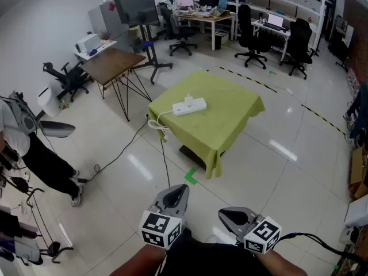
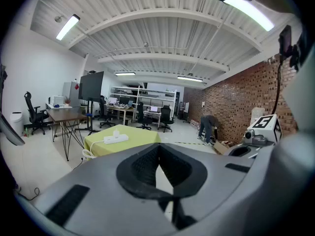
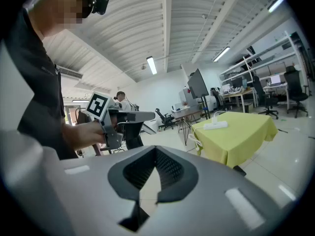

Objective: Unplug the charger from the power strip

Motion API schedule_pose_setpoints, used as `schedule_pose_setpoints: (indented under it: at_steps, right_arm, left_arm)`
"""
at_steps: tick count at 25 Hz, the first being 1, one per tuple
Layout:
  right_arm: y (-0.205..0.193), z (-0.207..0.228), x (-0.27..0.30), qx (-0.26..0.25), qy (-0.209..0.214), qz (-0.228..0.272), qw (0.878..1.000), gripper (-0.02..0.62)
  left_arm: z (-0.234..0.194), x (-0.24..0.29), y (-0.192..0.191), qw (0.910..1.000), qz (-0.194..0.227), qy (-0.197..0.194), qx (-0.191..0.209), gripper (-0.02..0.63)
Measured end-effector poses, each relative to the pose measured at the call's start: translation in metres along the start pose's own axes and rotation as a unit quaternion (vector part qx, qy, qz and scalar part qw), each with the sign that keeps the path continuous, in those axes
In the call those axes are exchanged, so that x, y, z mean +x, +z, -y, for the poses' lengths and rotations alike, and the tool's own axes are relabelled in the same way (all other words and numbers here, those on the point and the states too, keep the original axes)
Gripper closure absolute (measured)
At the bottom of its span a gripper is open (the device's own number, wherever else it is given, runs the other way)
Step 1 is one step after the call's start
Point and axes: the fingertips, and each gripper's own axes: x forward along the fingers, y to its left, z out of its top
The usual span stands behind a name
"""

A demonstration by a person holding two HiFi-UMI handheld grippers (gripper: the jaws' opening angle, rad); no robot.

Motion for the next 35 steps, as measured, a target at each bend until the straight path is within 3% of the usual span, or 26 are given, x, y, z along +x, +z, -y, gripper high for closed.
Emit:
schedule_pose_setpoints:
  at_steps: [7, 17, 26, 35]
  right_arm:
    - [0.006, 0.011, 0.021, 0.007, 0.001, -0.005, 1.000, 0.592]
    - [0.035, 0.047, 0.088, 0.013, -0.005, -0.008, 1.000, 0.592]
    - [0.087, 0.096, 0.170, 0.007, -0.048, 0.001, 0.999, 0.592]
    - [0.122, 0.137, 0.248, 0.008, -0.085, 0.016, 0.996, 0.592]
  left_arm:
    - [-0.018, 0.012, -0.004, 0.9999, -0.009, -0.001, -0.008, 0.600]
    - [-0.089, 0.048, 0.008, 0.9995, -0.027, -0.005, -0.012, 0.600]
    - [-0.165, 0.099, 0.026, 0.9965, -0.052, -0.065, 0.001, 0.600]
    - [-0.249, 0.111, 0.021, 0.9960, -0.059, -0.067, -0.002, 0.600]
